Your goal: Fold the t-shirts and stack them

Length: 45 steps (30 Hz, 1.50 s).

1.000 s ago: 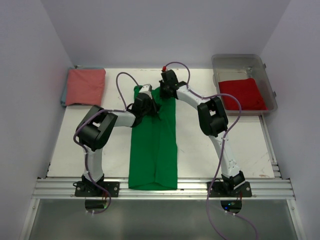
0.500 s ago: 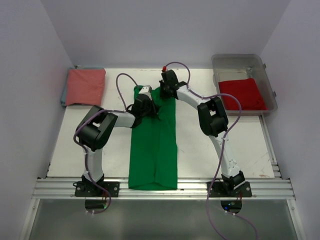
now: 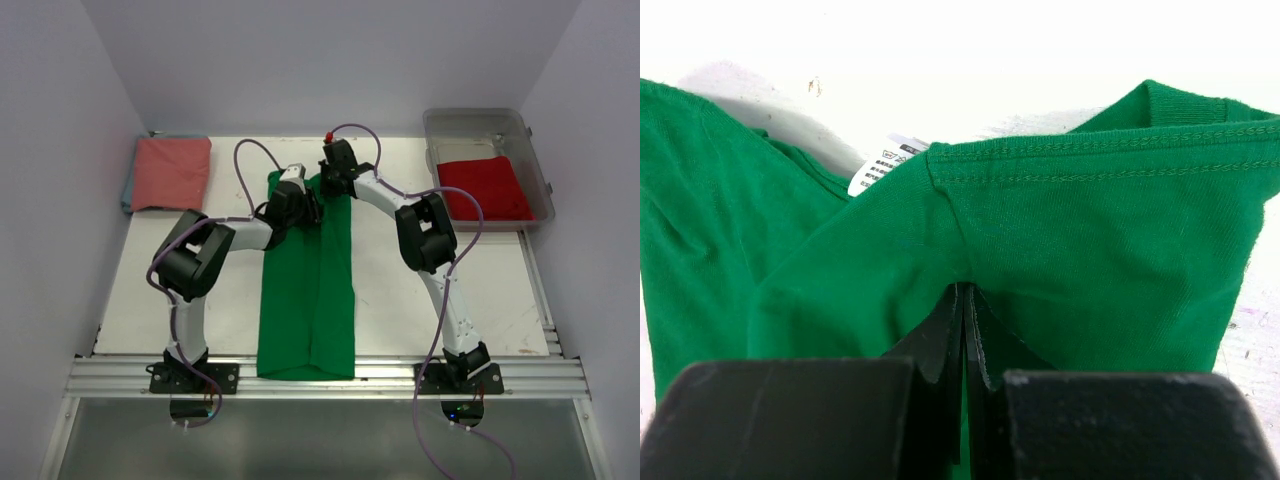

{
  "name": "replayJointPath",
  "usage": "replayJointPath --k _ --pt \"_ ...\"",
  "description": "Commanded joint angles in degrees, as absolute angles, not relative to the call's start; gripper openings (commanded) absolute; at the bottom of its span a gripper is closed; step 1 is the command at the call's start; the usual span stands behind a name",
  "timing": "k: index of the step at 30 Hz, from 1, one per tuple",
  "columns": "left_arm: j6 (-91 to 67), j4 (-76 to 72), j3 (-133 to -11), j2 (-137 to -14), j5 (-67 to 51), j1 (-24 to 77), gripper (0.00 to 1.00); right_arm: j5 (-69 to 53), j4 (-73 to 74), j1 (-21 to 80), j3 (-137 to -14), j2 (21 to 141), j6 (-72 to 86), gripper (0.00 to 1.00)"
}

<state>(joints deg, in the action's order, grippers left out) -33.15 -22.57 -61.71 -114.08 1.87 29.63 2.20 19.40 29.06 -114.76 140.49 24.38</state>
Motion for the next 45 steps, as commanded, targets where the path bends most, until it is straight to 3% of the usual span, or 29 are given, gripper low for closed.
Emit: replayJointPath --k 1,12,15,20,31,45 --pt "-31.0 -23.6 -64.7 -116.3 2.4 29.3 0.48 5.0 29.3 27.7 -110.8 144.3 22.4 0.00" --pt "-31.5 -24.2 -66.8 -119.5 0.4 29.0 0.47 5.2 29.0 27.2 -109.9 143.7 22.3 0.00" --pt "-31.9 -25.0 -66.4 -119.5 -1.0 29.0 0.41 5.3 28.9 27.2 -109.6 143.6 22.3 0.00" --pt "-32.2 -25.7 -65.8 -119.1 -1.8 28.9 0.14 5.4 28.8 27.2 -109.5 143.6 22.3 0.00" --pt "-32.3 -22.9 -64.7 -115.0 -1.0 28.9 0.00 5.1 28.7 27.2 -109.4 143.8 22.4 0.00" --pt "-33.6 -3.4 -58.5 -98.2 9.1 28.9 0.00 5.3 28.5 27.1 -109.5 143.9 22.2 0.00"
